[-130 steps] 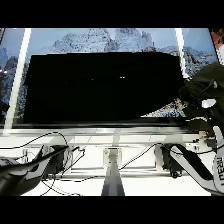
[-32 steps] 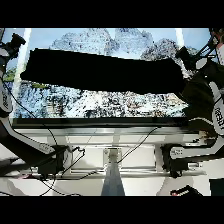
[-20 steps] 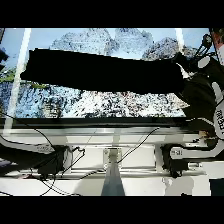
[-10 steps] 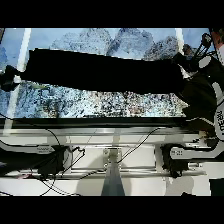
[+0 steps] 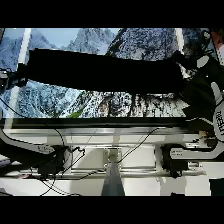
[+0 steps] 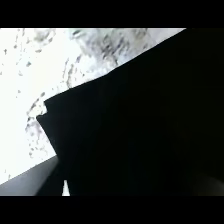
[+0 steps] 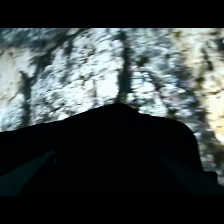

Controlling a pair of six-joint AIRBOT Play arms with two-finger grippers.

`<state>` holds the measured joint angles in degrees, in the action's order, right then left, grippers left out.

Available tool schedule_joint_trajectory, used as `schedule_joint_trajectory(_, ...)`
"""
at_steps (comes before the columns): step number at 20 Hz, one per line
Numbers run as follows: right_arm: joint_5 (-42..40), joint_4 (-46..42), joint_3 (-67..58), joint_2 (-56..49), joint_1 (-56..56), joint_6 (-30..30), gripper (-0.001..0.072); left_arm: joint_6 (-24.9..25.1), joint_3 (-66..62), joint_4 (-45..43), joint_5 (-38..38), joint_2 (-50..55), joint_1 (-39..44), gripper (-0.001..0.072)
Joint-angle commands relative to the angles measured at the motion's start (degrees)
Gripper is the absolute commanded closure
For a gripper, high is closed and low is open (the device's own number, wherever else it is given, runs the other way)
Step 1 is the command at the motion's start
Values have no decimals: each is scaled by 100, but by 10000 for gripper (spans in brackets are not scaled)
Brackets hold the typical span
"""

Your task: Fold the clothes and pants, and hang the long-sleeved shirts on hangers.

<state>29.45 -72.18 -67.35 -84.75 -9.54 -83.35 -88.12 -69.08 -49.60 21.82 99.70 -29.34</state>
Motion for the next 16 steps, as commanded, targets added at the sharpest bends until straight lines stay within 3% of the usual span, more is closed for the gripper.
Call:
schedule_joint_trajectory(1,-83,0,-4,11,372,468,24,70,7,15,-754,138,175,289)
schedule_joint_trajectory(2,-144,0,-4,11,498,468,24,70,7,17,-750,175,175,449)
schedule_joint_trajectory(3,-245,-2,-4,11,636,468,39,76,7,11,-750,190,175,692)
schedule_joint_trajectory(4,-372,-7,-4,11,756,468,129,238,-11,-4,-745,175,175,699)
schedule_joint_trajectory(5,-433,-11,-35,9,883,490,328,380,-24,-7,-699,107,173,699)
schedule_joint_trajectory(6,-389,-11,-111,9,1003,507,583,468,-42,-4,-649,-11,160,699)
schedule_joint_trajectory(7,-275,-17,-245,9,1137,507,658,636,-44,-87,-566,-166,146,700)
schedule_joint_trajectory(9,-129,-59,-546,7,1399,505,694,997,-46,-824,-90,-608,149,701)
schedule_joint_trajectory(14,2,-50,-1266,-4,2267,498,695,1023,-44,-2503,1770,-2094,151,700)
schedule_joint_trajectory(16,109,-39,-1499,-76,2682,341,695,1200,-44,-2647,2236,-2765,151,699)
